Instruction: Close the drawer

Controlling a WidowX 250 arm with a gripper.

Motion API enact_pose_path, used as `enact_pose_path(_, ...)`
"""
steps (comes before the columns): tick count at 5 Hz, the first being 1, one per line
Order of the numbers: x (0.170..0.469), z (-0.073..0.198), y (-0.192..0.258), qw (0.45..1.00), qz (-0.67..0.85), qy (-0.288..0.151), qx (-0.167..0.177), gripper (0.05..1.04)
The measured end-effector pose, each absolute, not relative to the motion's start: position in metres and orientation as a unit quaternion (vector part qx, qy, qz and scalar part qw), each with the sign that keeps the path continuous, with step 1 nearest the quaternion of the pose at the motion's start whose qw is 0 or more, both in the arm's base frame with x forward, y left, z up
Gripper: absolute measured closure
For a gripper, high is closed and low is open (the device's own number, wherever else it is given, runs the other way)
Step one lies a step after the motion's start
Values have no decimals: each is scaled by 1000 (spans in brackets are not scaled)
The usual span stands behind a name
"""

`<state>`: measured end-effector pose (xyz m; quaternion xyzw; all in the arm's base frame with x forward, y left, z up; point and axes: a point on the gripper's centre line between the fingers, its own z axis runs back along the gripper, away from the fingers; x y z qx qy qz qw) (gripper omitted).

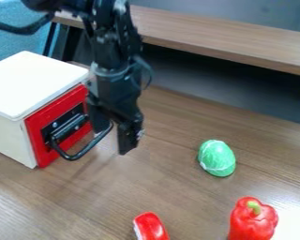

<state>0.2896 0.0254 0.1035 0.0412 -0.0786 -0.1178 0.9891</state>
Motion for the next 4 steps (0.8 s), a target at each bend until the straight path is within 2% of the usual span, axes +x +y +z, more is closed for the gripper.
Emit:
enact_pose_path(1, 292, 124, -1, 985, -147, -92, 13, 85)
enact_pose_path(2, 288, 143, -14, 983, -158, -93, 13, 85)
enact_pose_path(3, 276, 156, -16, 983, -159, -82, 27, 85)
enact_pose_path(4, 262, 177, -17, 982, -160, -94, 35, 85)
